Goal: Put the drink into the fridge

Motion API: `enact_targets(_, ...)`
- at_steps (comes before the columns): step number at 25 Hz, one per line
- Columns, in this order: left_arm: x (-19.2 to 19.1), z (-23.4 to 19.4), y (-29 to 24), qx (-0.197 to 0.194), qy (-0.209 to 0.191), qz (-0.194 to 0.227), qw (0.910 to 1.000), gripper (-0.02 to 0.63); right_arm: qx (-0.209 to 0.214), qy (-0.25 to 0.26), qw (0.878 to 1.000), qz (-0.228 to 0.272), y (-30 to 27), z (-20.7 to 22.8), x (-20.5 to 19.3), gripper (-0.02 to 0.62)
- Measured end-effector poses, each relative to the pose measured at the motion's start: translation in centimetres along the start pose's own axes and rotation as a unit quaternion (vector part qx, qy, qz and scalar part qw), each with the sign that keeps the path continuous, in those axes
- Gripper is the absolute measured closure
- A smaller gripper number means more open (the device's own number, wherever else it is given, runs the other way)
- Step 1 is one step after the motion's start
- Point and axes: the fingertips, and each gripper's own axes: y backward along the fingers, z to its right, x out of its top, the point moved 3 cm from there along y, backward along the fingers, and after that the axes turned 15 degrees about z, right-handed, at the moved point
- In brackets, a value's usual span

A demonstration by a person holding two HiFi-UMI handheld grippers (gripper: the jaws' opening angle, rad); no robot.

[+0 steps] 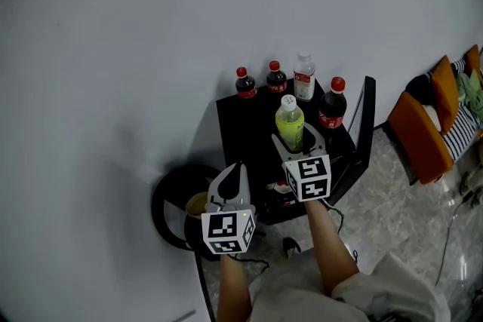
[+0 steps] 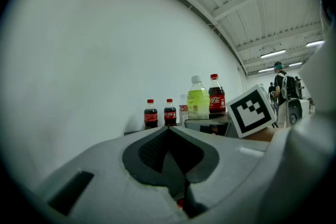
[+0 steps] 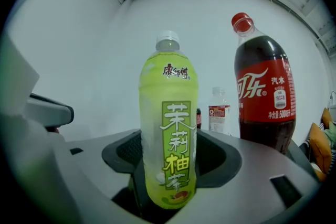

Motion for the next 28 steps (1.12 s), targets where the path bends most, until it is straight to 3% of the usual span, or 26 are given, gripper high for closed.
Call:
enact_targets(7,0.7,1.6,2.2,-0.015,0.002,0.007,0.9999,0.597,0.033,-0.027,0.999,0.006,2.7,-2.0,0.6,0.313)
enact_targets(16,1.1,5.0,8.0,-0.036,0.006,0.005,0.9993,0.597,0.046,-0.020,0.999,0.012,9.1,-4.8,1.5,0.314)
enact_targets(28,-3.2,8.5,20.4,-0.007,0.040,-0.053,0.9978,0.597,0.040,-0.013,0.998,-0.048,22.4,-9.3,-5.1,0.314)
